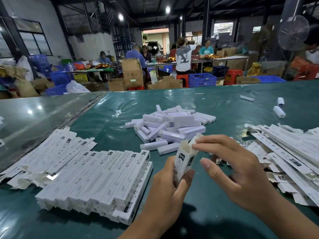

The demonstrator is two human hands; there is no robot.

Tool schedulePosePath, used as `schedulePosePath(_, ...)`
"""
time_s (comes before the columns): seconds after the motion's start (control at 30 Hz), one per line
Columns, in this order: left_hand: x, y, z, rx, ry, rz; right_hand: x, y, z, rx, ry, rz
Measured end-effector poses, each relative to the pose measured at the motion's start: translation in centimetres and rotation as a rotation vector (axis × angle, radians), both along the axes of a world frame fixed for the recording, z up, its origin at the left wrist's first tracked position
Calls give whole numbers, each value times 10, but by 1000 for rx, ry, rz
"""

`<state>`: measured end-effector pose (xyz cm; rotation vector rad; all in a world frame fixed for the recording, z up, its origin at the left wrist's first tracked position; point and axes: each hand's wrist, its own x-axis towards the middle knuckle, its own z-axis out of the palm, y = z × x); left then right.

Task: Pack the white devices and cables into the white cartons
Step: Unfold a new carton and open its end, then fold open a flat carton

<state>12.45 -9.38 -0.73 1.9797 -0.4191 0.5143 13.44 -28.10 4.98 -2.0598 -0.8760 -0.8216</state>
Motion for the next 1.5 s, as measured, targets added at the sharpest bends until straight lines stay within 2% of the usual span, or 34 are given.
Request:
schedulePosePath(0.13,-5,-7,0,-123,72,-153,-3,10,-8,-20,2,-19)
schedulePosePath(0.23,-6,-9,2,-202,69,-188,-8,17,-14,29,39,-8)
schedulePosePath(0.33,-8,-5,6,-274,-19,-247,-9,17,-14,40,20,28)
schedulePosePath(0.73,-2,8,11,-205,-271,-174,-2,12,-16,107,-92,46)
schedulePosePath(0.9,-1,13,12,-166,-326,-167,-3,9,-15,129,28,197)
schedulePosePath(1.07,-1,11,11,-149,-370,-157,-1,5,-11,168,90,228)
schedulePosePath(1.13,-2,10,12,-138,-404,-167,-1,5,-11,240,150,250)
schedulePosePath(1.27,-3,6,16,-118,-447,-167,-2,6,-4,449,394,334)
schedulePosePath(1.37,-5,3,17,-58,-525,-178,-4,11,-2,368,445,357)
schedulePosePath(1.5,-5,2,18,-115,-468,-155,-8,15,0,370,420,361)
